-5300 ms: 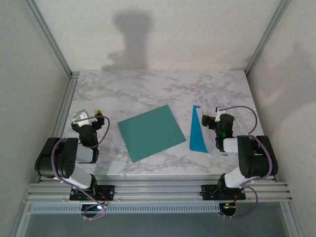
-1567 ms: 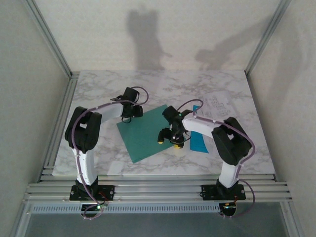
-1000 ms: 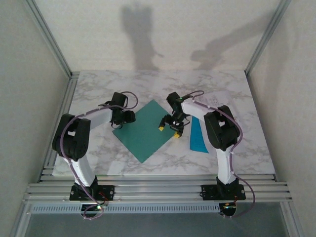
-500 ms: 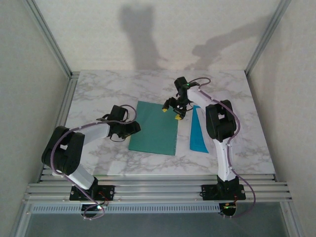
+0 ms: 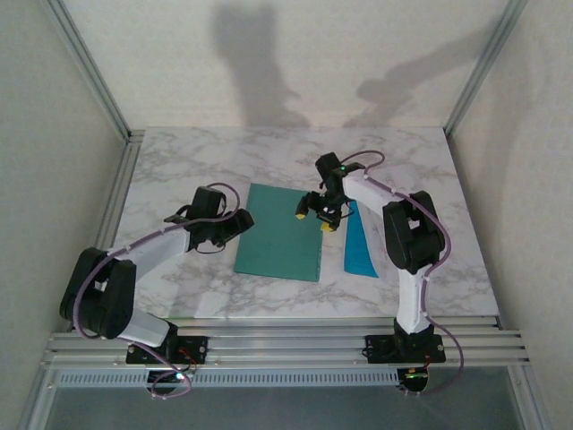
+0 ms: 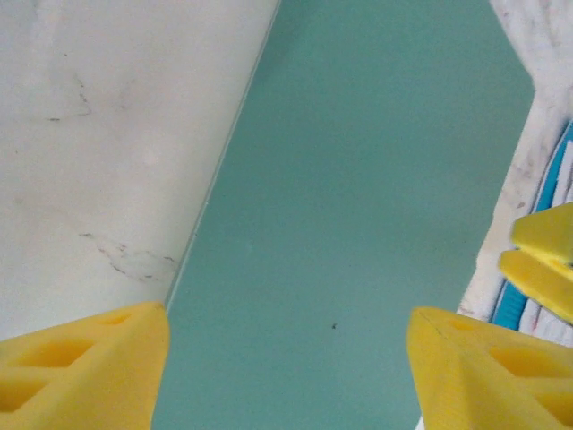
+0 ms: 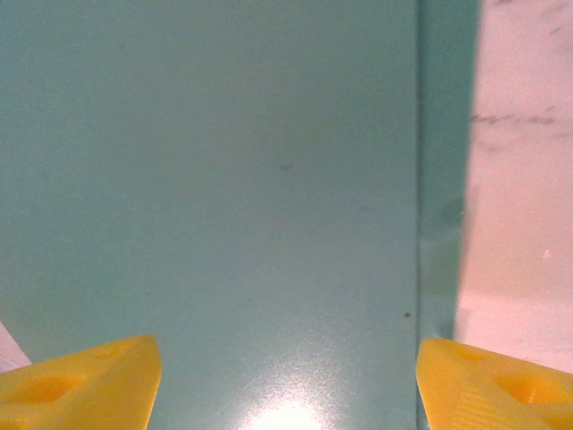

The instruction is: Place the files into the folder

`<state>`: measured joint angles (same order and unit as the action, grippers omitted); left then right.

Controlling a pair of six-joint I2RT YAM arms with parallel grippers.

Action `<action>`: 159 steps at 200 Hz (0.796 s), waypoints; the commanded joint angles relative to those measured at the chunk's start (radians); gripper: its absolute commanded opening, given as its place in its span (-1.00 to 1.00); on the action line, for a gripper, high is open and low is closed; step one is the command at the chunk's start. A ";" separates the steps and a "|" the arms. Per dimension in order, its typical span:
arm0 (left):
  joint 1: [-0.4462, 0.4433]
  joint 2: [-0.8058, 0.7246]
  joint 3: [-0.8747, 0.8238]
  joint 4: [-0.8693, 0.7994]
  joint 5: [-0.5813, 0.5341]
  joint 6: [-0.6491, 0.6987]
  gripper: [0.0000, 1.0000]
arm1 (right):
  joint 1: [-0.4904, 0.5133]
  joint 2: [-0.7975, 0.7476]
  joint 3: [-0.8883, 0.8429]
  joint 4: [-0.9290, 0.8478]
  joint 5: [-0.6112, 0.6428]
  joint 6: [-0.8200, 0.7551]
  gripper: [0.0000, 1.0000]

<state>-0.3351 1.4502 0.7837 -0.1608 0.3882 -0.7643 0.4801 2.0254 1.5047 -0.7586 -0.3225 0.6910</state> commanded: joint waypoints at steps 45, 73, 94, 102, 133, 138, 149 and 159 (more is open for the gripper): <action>-0.034 -0.119 -0.043 -0.006 0.003 -0.142 0.46 | 0.021 0.040 0.019 -0.014 0.068 -0.043 0.51; -0.052 -0.153 -0.062 -0.005 0.014 -0.193 0.48 | 0.023 0.044 0.005 -0.006 0.082 -0.044 0.51; -0.073 -0.182 -0.085 0.009 0.016 -0.241 0.49 | 0.025 0.057 0.004 0.002 0.078 -0.044 0.51; -0.082 -0.192 -0.094 0.011 0.014 -0.259 0.49 | 0.028 0.064 0.006 0.001 0.080 -0.044 0.51; -0.119 -0.234 -0.142 0.033 0.002 -0.344 0.51 | 0.035 0.076 0.006 0.002 0.086 -0.039 0.51; -0.128 -0.241 -0.153 0.037 -0.002 -0.360 0.52 | 0.037 0.078 0.005 0.004 0.086 -0.039 0.51; -0.148 -0.259 -0.177 0.049 -0.010 -0.403 0.52 | 0.043 0.082 0.002 0.005 0.090 -0.037 0.51; -0.171 -0.276 -0.201 0.064 -0.021 -0.447 0.52 | 0.047 0.085 -0.001 0.005 0.097 -0.036 0.52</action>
<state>-0.4637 1.2201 0.6319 -0.1337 0.3958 -1.0863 0.5049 2.0762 1.5063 -0.7479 -0.2474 0.6647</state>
